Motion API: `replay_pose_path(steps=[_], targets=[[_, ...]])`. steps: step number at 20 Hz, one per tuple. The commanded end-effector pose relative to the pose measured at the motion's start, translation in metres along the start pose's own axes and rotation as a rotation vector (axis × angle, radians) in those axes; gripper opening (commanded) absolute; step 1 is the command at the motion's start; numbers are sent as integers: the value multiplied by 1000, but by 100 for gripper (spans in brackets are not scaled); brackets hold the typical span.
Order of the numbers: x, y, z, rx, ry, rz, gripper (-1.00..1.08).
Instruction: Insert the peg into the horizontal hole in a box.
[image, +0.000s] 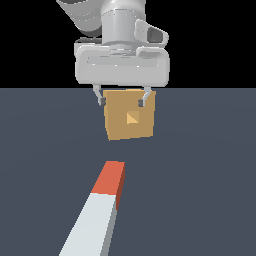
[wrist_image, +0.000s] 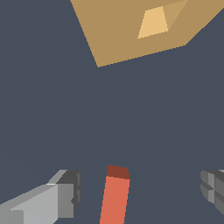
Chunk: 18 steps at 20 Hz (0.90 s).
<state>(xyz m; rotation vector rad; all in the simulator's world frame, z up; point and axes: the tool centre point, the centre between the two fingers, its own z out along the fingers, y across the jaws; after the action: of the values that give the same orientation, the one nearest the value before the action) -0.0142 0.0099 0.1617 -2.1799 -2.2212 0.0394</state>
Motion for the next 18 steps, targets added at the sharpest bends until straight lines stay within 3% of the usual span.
replay_pose_path(steps=[1,5,9,18], targets=[[0,0,0,0,0,0,100],[-8,-1,3,-2,0,6,100],[-32,-4,14,-6,-1,23,100],[-137,-21,61,-26,-4,97,100]])
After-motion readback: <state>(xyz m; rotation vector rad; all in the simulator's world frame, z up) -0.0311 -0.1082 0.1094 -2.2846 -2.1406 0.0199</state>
